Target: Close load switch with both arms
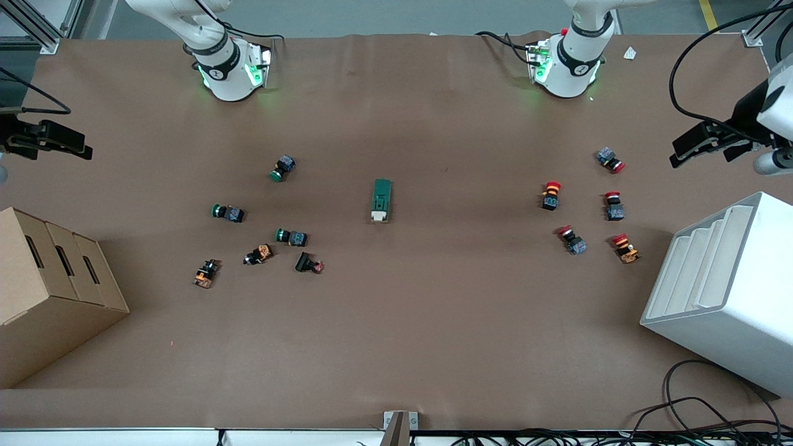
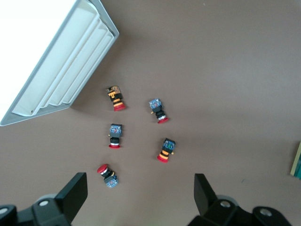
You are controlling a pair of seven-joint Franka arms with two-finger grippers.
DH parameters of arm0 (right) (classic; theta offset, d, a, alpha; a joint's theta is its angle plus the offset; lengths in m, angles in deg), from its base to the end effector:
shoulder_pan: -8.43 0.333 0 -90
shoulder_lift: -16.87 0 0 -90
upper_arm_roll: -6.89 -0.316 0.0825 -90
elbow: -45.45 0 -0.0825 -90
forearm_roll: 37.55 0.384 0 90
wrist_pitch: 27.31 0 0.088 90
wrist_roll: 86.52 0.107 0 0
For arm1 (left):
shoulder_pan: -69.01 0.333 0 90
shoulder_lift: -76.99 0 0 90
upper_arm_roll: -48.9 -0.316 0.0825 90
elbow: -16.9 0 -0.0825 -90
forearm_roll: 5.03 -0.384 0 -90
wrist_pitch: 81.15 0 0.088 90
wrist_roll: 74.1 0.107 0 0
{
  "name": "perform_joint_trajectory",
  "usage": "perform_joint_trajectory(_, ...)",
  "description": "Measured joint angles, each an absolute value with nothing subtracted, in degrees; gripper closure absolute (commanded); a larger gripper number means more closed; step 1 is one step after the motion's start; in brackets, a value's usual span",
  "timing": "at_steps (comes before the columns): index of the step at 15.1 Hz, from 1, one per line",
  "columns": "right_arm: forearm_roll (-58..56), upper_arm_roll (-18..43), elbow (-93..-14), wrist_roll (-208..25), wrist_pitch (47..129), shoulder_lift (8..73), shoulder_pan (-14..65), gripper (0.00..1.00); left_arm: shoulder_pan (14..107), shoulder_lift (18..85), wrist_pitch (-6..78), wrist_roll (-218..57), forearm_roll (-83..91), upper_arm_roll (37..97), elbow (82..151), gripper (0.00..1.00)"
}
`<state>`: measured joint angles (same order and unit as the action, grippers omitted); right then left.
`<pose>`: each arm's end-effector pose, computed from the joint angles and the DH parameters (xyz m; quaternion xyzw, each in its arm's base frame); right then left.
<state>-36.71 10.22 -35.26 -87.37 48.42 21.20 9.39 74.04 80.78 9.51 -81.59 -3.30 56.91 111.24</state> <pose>0.5507 -0.0195 0.6375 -0.9966 0.0121 0.0809 0.0073 0.5336 -0.0335 0.6254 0.9992 0.0397 -0.0003 0.0105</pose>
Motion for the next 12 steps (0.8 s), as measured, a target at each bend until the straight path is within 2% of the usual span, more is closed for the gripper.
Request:
perform_joint_trajectory(5,-36.7,9.2,-37.8,-86.6,48.7,17.7,9.3,0.0,72.3,84.7,7.1,-78.3,-3.2,57.2,114.9,0.0)
perform_joint_trajectory(12,-36.7,9.2,-40.2,-86.6,48.7,12.6,9.0,0.0,72.1,85.3,6.8,-78.1,-3.2,57.0,114.6,0.0)
